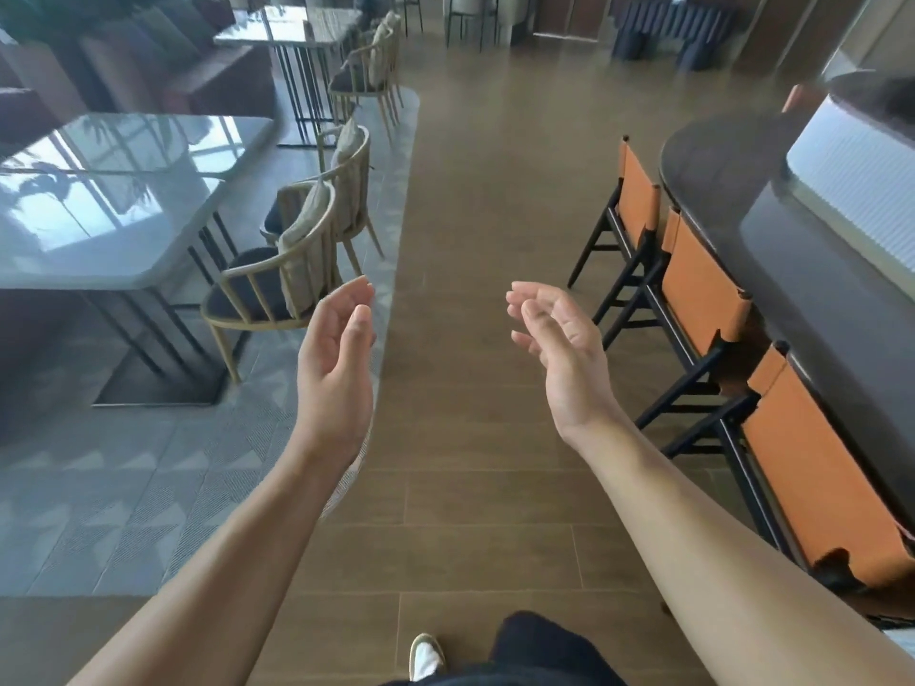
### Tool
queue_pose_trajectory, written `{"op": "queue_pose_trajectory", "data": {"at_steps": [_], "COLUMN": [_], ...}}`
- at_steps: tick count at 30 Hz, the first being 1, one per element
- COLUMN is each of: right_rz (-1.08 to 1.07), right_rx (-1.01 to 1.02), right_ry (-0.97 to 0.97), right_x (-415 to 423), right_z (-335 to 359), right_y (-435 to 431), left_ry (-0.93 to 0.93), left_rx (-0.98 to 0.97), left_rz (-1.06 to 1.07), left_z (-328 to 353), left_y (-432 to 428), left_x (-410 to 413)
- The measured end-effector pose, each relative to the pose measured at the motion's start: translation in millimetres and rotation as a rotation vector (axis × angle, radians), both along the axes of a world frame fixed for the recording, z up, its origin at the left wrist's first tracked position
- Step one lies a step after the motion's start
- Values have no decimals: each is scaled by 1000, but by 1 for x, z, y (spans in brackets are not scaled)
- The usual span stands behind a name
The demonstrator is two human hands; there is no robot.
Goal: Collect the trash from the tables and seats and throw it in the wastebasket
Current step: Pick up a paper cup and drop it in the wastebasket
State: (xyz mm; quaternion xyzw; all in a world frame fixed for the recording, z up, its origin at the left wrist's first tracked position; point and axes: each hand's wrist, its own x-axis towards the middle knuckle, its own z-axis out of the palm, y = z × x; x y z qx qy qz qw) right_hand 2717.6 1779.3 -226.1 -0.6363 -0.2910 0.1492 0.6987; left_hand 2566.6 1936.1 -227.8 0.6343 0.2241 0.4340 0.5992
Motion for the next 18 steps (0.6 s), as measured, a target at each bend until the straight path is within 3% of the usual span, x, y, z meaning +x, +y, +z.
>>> {"op": "queue_pose_trajectory", "data": {"at_steps": [9, 18], "right_rz": [-8, 30], "right_rx": [52, 53], "right_ry": [32, 48], "right_x": [122, 307], "right_z": [-13, -13], "right_y": [129, 275], "left_ry": [5, 53], "left_rx": [-2, 38], "left_rz": [-32, 32], "left_z": [-7, -19], "left_y": [133, 272], "left_x": [124, 302]}}
